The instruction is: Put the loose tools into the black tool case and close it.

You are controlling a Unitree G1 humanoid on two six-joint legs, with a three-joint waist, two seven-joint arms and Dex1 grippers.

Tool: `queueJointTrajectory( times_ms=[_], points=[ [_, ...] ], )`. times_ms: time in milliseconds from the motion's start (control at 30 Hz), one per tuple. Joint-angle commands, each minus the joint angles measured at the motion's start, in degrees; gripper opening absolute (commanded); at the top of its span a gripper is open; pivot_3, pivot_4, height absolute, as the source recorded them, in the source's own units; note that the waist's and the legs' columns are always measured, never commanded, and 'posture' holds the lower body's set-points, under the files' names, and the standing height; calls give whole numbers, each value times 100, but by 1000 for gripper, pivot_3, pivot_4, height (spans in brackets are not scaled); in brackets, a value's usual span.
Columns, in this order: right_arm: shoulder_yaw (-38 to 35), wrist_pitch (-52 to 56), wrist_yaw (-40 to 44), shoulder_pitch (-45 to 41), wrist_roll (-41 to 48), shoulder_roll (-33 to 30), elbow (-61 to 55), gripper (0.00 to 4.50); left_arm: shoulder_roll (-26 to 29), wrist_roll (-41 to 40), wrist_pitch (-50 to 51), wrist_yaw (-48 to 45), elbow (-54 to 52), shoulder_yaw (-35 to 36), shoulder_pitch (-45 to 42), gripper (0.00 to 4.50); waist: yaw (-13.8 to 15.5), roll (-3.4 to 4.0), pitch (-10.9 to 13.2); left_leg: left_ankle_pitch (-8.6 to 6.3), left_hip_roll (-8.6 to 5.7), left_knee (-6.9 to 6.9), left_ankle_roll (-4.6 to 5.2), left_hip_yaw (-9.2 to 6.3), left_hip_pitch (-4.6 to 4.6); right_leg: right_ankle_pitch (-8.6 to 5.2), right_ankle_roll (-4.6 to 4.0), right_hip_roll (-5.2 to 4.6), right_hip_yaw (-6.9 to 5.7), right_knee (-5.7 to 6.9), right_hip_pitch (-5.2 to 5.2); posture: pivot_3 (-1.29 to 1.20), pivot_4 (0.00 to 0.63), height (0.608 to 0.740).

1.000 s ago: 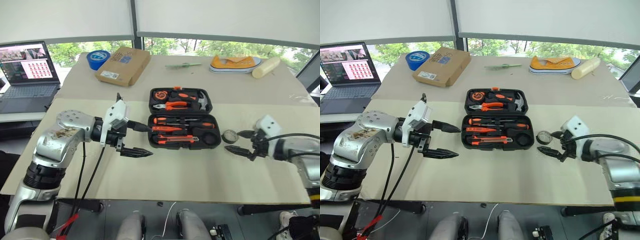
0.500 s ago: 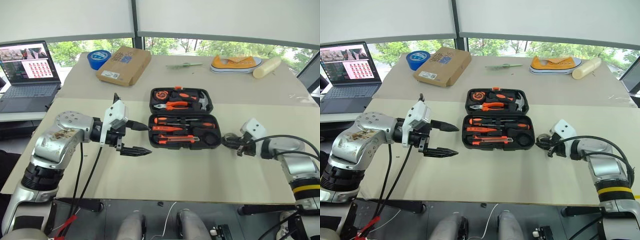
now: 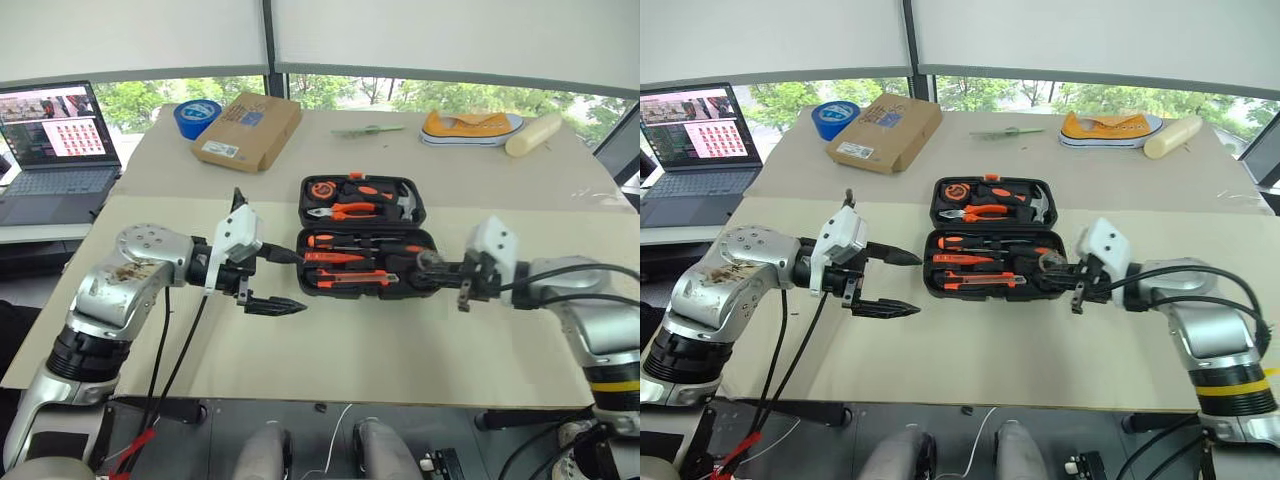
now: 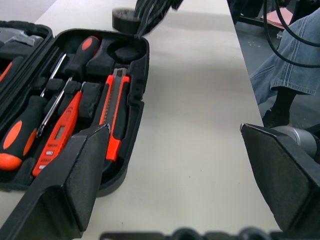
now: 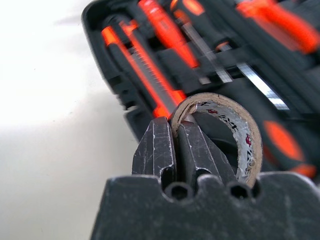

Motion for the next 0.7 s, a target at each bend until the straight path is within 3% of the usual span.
queueJointTrajectory(
  times_ms=[33, 67, 500, 700],
  points=[
    [89, -192, -205, -34, -388, -45, 171, 13, 0, 27, -173, 32, -100, 42, -111, 4500, 12, 0, 0, 0, -5, 0, 0, 0, -1, 0, 0, 0, -1, 0, 0, 0, 150, 735],
    [82, -177, -202, -27, -368, -20, 188, 13, 8, 29, -186, 30, -90, 48, -110, 4500, 12, 0, 0, 0, -11, 0, 0, 1, 1, 0, 0, 0, 0, -1, 1, 0, 150, 735],
    [-2, -179, -205, 68, -436, -135, 108, 4382, 15, 74, -331, 59, 54, 50, -120, 4500, 9, 0, 0, 0, -9, 0, 0, -1, 4, 0, 0, 2, -1, -2, 4, 0, 150, 735],
    [-278, -31, -137, 126, -232, -257, -67, 4450, -22, 154, -398, 63, 194, 24, -185, 4500, 4, 0, 0, 0, -9, -1, 0, -1, 1, 0, 0, 2, 0, -2, -1, 0, 150, 735]
  ],
)
